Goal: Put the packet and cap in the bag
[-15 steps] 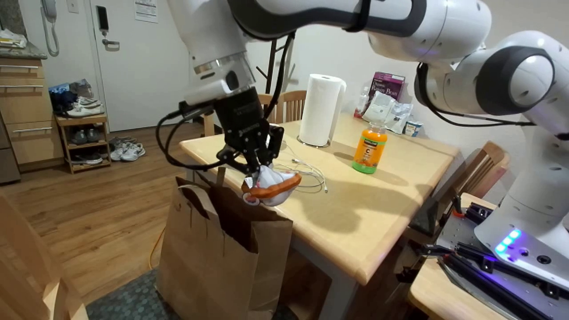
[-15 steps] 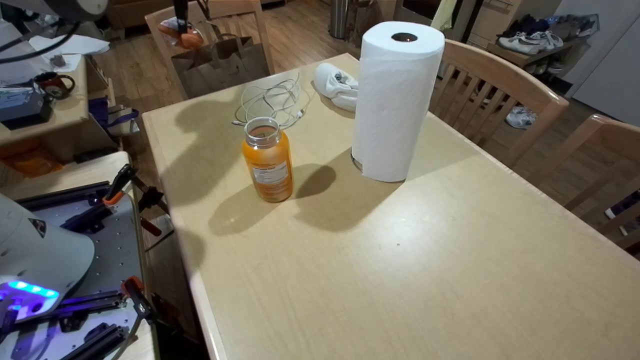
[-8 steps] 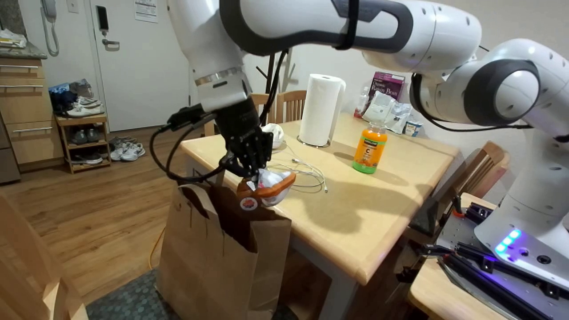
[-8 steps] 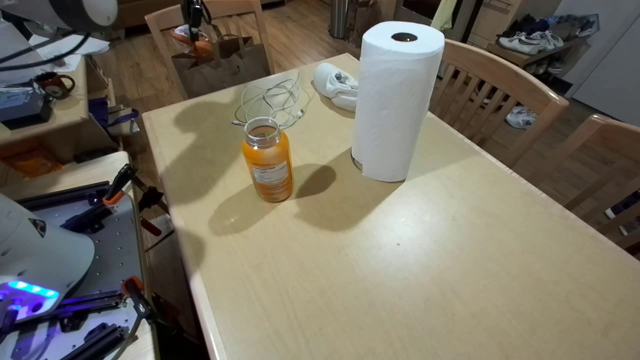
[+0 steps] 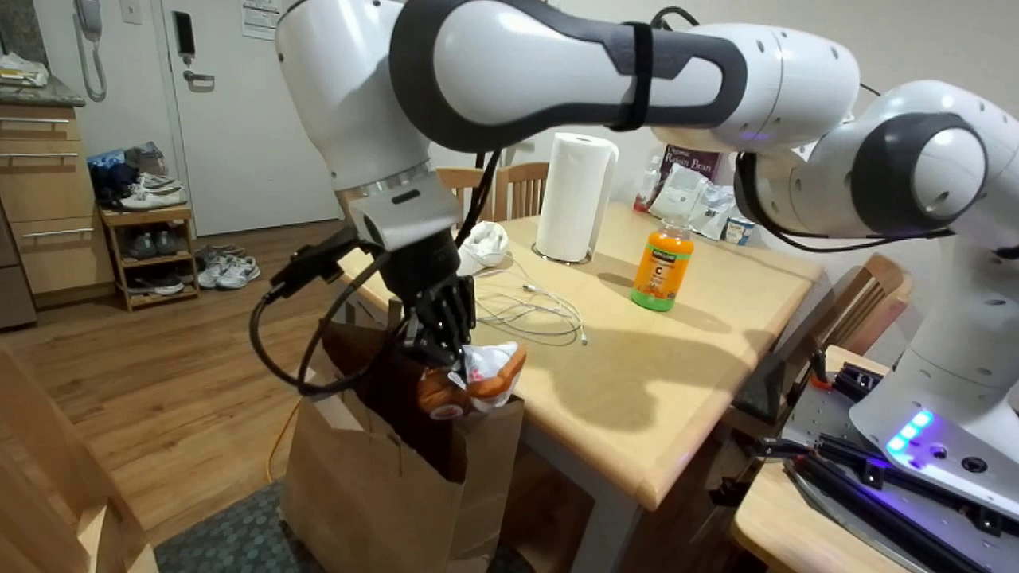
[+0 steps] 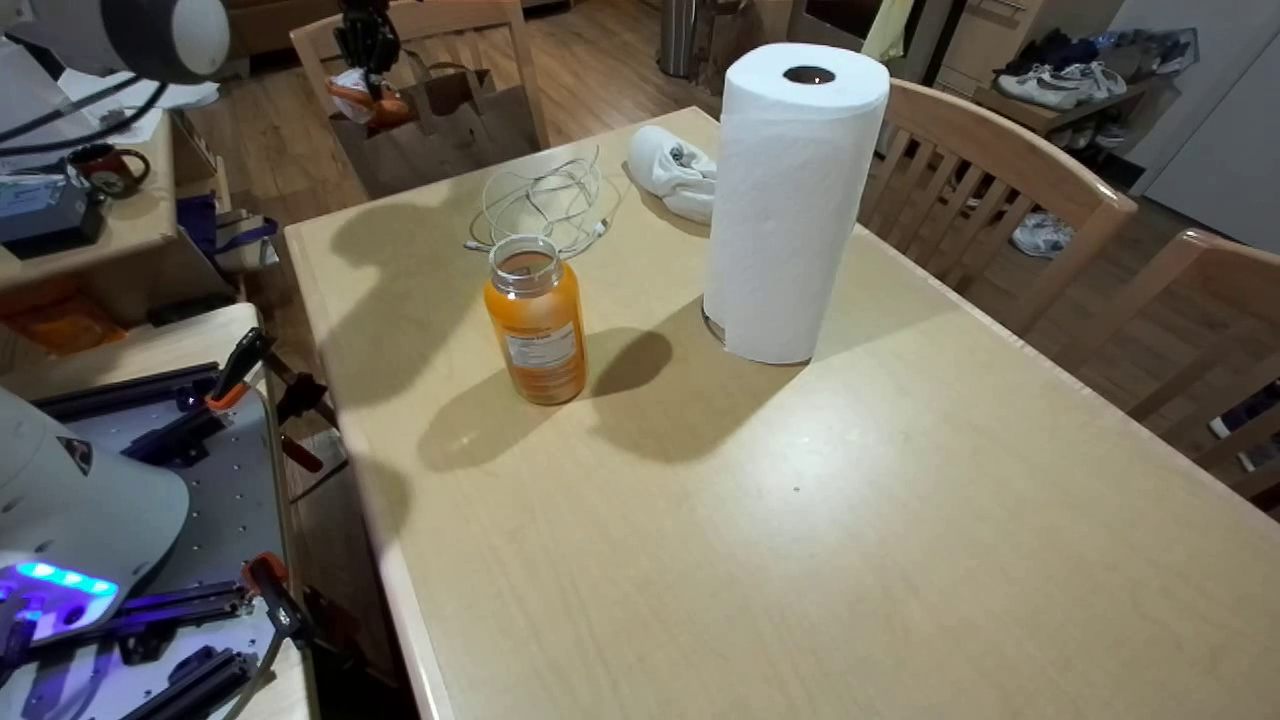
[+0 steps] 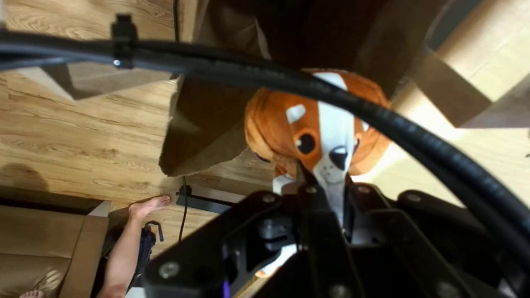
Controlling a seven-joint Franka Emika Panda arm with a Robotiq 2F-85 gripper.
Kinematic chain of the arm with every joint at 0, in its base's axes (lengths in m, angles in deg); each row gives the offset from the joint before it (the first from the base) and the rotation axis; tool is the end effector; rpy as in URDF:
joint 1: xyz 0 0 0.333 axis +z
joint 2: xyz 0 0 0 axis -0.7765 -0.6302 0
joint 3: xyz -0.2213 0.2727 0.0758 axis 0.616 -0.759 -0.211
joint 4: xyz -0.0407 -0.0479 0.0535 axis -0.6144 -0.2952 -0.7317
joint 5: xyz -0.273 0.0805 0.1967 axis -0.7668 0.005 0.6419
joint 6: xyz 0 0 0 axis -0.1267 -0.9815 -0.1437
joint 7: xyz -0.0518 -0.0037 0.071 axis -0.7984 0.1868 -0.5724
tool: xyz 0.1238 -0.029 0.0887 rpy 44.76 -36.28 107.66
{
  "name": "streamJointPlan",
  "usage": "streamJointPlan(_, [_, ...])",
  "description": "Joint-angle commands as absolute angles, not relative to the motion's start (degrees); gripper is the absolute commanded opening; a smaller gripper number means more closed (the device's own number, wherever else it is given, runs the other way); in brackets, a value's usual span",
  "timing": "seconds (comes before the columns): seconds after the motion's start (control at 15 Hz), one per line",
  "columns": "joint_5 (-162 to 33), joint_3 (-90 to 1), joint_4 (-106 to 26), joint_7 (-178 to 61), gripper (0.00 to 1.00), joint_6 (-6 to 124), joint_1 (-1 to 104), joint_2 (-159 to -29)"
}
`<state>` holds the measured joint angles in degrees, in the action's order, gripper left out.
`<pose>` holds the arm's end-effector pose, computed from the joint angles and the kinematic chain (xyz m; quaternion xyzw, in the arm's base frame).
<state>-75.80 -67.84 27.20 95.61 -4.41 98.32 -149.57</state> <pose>0.4410 0.5762 0.2401 0.2160 -0.9529 0.1145 0.1793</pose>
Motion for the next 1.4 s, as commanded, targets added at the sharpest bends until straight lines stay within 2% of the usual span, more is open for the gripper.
streamJointPlan(0.0, [-81.92, -71.74, 23.41, 95.45, 0.03, -3.52, 99.16, -146.85])
streamJointPlan(0.4, [-86.35, -70.76, 23.86, 95.44, 0.03, -4.21, 98.08, -147.22])
streamJointPlan(0.47, [-86.33, -70.81, 23.99, 95.44, 0.07, -4.39, 97.26, -147.47])
streamJointPlan(0.53, [-85.32, -70.49, 24.83, 95.44, 0.35, -4.7, 96.29, -148.02])
streamJointPlan(0.6, [-85.18, -70.26, 25.0, 95.44, 0.36, -4.95, 95.53, -148.14])
streamJointPlan(1.13, [-84.32, -69.21, 25.88, 95.13, 0.87, -6.02, 92.08, -148.36])
streamJointPlan(1.27, [-83.68, -69.75, 25.97, 95.32, 0.98, -5.99, 91.9, -148.34])
streamJointPlan(1.33, [-83.63, -70.84, 25.5, 95.44, 0.99, -4.9, 91.7, -148.13])
